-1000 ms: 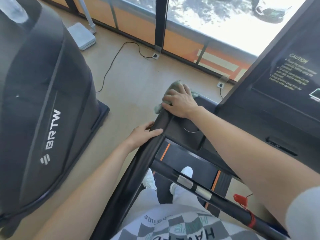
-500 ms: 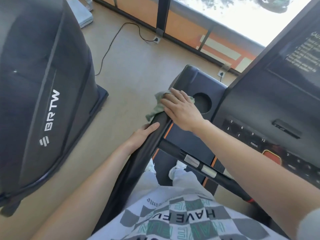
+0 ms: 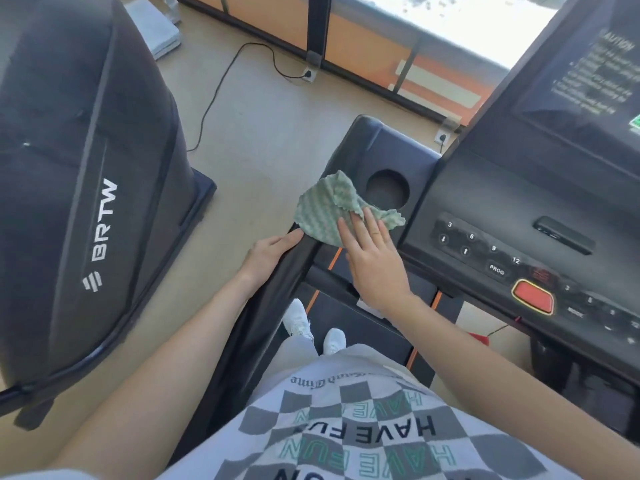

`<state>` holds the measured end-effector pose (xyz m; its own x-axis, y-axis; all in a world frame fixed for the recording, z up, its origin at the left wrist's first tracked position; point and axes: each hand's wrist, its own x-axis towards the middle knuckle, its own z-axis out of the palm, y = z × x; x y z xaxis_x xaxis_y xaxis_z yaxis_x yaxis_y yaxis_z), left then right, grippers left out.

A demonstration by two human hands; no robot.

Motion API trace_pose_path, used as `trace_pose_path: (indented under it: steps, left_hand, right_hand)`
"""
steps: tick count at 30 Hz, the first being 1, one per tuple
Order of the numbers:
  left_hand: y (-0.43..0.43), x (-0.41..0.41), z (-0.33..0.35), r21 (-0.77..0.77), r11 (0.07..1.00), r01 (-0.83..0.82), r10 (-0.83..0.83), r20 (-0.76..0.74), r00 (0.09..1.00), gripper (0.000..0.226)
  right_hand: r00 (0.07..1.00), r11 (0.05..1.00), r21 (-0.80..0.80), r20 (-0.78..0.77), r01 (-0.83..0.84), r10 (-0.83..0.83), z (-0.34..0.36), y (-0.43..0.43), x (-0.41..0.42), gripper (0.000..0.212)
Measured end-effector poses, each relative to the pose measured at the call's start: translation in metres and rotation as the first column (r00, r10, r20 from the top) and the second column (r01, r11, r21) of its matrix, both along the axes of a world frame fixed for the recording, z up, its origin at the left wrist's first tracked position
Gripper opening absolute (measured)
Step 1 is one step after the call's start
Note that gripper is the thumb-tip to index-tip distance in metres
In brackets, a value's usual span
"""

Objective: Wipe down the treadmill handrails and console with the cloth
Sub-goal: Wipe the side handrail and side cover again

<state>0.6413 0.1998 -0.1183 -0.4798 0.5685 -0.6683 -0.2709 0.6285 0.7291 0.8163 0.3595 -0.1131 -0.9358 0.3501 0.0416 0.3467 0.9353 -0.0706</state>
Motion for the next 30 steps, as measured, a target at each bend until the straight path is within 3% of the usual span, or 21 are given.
trace_pose_path:
  steps: [2,5,9,12,18,24,30]
  left_hand:
    - [0.0,0.001,0.002,-0.043,0.998,-0.043,0.038,-0.104,0.994,0.061]
    - [-0.001,0.005,0.006,-0.141,0.988,-0.062,0.023,-0.262,0.965,0.081]
    - [0.001,0.017,0.016,-0.277,0.958,-0.072,-0.043,-0.389,0.92,0.079]
    - [-0.007,0.028,0.018,-0.311,0.95,-0.032,-0.097,-0.39,0.916,0.073]
    - [-0.052,0.057,0.032,-0.252,0.968,0.013,-0.104,-0.349,0.931,0.039]
    - [-0.114,0.085,0.039,-0.328,0.942,-0.074,-0.027,-0.295,0.955,0.047]
    - [-0.13,0.097,0.033,-0.376,0.918,-0.125,-0.03,-0.38,0.925,0.048]
  right_hand:
    - [1.0,1.0,0.016,-0.005,0.024,-0.024,0.0,0.002,0.009,0.073]
    - [0.995,0.997,-0.01,-0.047,0.083,-0.083,0.004,0.009,0.012,0.075]
    - [0.987,0.993,-0.06,-0.121,0.098,-0.105,0.005,0.022,0.003,0.069]
    - [0.988,0.994,-0.087,-0.134,0.061,-0.073,0.004,0.024,0.0,0.072]
    - [0.981,0.989,-0.101,-0.17,-0.112,0.094,-0.007,-0.002,-0.01,0.061]
    - [0.954,0.931,-0.231,-0.173,-0.282,0.246,-0.002,-0.033,-0.036,0.058]
    - [0.853,0.834,-0.192,-0.185,-0.518,0.487,-0.011,-0.086,-0.015,0.045]
